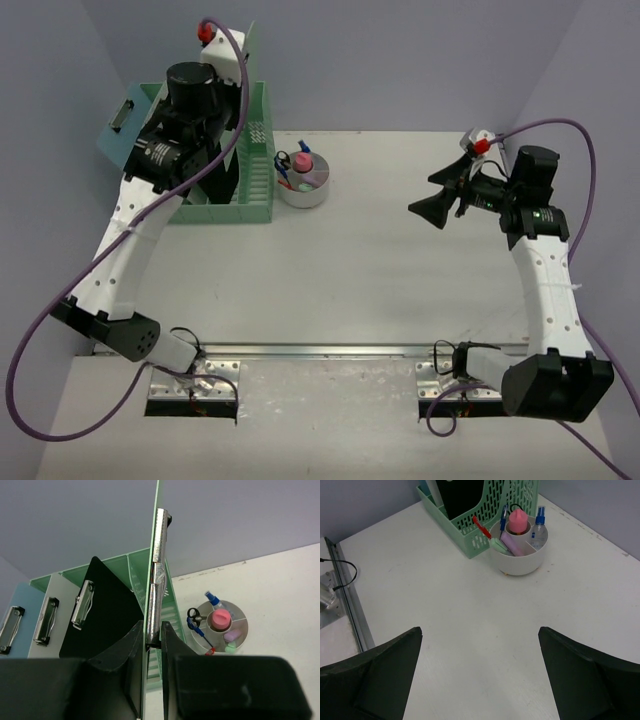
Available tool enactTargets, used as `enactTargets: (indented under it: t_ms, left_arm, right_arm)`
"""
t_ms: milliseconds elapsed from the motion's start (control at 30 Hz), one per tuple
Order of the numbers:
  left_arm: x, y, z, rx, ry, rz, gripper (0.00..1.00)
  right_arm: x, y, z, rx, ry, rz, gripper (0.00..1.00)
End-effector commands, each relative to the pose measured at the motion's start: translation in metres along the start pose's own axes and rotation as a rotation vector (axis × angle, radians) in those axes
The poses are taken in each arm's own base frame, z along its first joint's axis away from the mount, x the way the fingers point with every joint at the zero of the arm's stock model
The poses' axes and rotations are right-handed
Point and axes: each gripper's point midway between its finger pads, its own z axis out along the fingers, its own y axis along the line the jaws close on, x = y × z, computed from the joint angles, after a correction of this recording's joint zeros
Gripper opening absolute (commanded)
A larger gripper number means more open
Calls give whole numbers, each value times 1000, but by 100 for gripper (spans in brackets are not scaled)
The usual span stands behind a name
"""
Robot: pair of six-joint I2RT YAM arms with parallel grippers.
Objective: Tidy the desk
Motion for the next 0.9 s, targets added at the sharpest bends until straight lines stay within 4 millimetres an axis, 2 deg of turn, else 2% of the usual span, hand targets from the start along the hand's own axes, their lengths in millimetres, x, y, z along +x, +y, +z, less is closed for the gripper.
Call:
enactTargets:
  t_ms: [0,233,433,667,867]
  left_arm:
    - [-45,19,-12,-27,-142,-46,0]
    - [-15,23,20,-26,-63,-76,0]
    - [17,24,53,32,17,-175,0]
    - [40,12,75,94,65,-256,0]
    - [61,16,94,117,115,-356,0]
  right_arm:
    - [-1,0,0,-13,-9,-32,99]
    - [3,-3,3,-19,-4,-25,99]
    - [6,-7,6,-23,4,-4,99]
    - [11,-9,7,-20,13,3,99]
    - [15,-11,8,-24,22,19,99]
